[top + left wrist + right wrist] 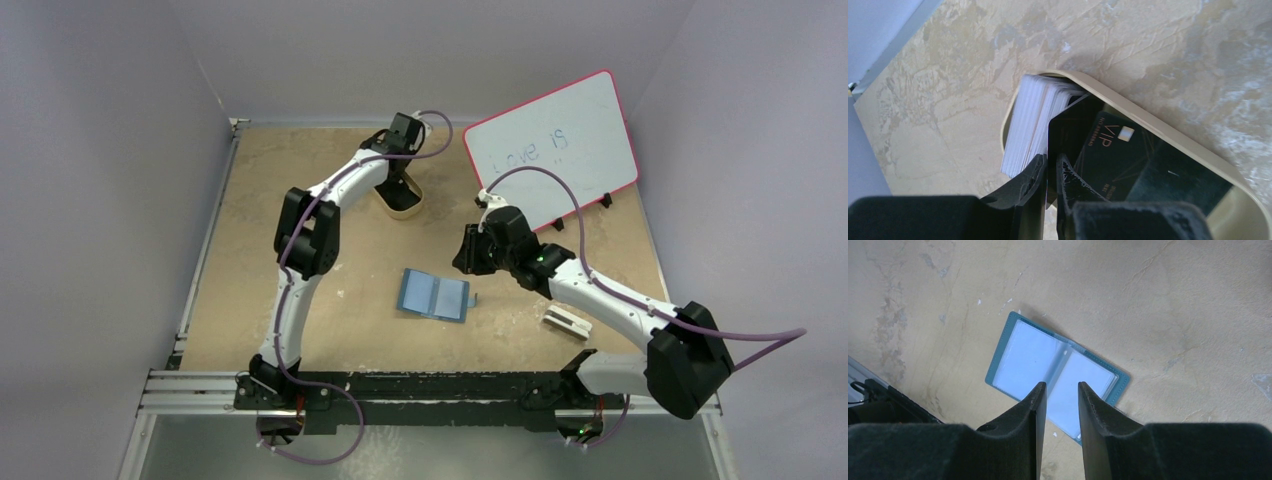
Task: Put the credit cards into the card holder
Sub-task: Pick up the credit card from the storage box.
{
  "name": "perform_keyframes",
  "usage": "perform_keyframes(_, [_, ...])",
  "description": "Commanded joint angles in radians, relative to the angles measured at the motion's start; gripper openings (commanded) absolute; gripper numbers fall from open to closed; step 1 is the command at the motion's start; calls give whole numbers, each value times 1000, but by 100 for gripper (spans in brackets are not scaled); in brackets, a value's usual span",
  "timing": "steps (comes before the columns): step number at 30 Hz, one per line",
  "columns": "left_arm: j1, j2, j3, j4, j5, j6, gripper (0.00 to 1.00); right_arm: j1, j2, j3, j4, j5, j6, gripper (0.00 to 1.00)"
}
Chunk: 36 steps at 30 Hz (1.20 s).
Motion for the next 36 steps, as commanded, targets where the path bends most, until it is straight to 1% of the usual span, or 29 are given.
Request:
perform_keyframes(1, [-23, -67, 66, -37, -8, -17, 3, -4, -2, 28, 45, -22, -7, 32])
perform_keyframes(2, [-26, -78, 68, -48, -4, -30, 0, -3, -5, 22, 49, -27, -2, 32])
perform_keyframes(5, [-32, -126, 58, -82, 41, -86, 0, -4, -16, 9, 63, -44, 14, 32])
perform_keyframes(10, [-34, -233, -14, -76, 131, -172, 0, -4, -26, -17, 83, -74, 37, 32])
perform_keyframes(16, [-35, -317, -69, -81, 146, -238, 0, -4, -51, -48, 98, -96, 65, 32])
perform_keyframes(20, [-35, -372, -104, -89, 224, -305, 0, -4, -56, -58, 113, -108, 91, 32])
perform_keyframes(27, [-33, -542, -309, 4, 475, -520, 0, -4, -52, -87, 158, -113, 156, 32])
perform_keyframes(30, [-34, -619, -446, 88, 611, -604, 0, -4, -33, -92, 166, -111, 178, 32])
perform_keyframes(34, [-34, -723, -668, 226, 793, -718, 0, -4, 1, -105, 195, -114, 202, 32])
perform_keyframes(36, [-35, -771, -765, 275, 840, -760, 0, -3, 28, -102, 198, -116, 202, 31])
